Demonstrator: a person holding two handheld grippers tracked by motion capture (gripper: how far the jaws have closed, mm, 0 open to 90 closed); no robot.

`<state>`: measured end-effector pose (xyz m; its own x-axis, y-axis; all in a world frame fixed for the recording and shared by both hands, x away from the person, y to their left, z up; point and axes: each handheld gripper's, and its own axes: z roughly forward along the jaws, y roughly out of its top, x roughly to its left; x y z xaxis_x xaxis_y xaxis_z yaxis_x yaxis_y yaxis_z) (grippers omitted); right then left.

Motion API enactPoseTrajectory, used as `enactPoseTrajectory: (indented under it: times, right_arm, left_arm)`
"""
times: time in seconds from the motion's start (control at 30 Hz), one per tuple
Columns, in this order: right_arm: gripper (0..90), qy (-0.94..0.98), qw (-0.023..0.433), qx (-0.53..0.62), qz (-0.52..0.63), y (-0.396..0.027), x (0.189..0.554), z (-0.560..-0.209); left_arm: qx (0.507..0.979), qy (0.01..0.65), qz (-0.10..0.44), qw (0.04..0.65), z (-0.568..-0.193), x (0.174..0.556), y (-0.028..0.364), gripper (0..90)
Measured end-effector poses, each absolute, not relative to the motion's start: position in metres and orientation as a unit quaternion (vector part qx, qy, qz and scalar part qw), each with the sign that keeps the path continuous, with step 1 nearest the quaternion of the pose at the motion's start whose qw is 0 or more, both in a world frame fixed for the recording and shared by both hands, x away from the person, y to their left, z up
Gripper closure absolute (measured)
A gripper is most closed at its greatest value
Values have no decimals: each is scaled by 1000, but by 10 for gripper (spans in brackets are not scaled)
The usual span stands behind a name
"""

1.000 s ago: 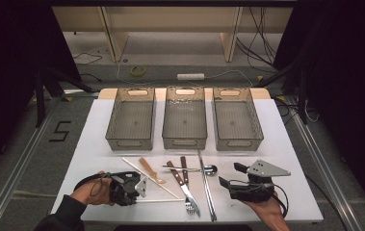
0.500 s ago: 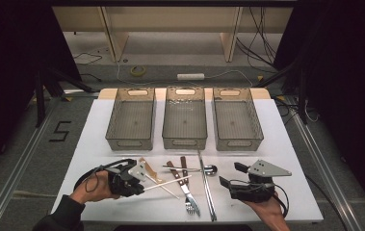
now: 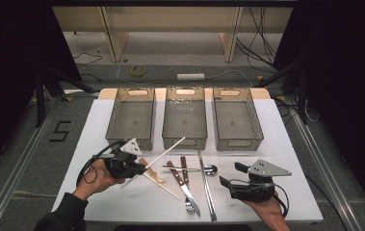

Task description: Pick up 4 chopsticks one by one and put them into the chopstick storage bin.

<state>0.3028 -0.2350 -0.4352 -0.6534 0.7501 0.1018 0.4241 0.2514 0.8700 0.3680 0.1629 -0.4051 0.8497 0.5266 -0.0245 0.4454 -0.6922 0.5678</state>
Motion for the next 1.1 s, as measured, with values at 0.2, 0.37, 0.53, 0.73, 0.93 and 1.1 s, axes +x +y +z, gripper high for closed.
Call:
enactPoseTrajectory:
  times: [0.2, 0.37, 0.53, 0.73, 0.93, 1.1]
  right_arm:
    - [254, 774, 170, 379, 478, -235, 303, -436]
    - [254, 773, 169, 382, 478, -235, 303, -436]
    - [254, 773, 167, 383, 477, -235, 303, -436]
    - [254, 773, 165, 383, 478, -235, 304, -436]
    - [254, 772, 164, 385, 478, -237, 304, -437]
    - [254, 772, 162, 385, 479, -236, 305, -438]
  left_arm:
    - [897, 309, 94, 303, -397, 380, 173, 839]
    - [880, 338, 110, 313, -387, 393, 179, 839]
    - [867, 361, 124, 319, -381, 404, 185, 840]
    - [849, 392, 135, 327, -376, 424, 191, 839]
    - [833, 411, 151, 340, -365, 443, 197, 839]
    - [818, 426, 168, 347, -356, 461, 203, 839]
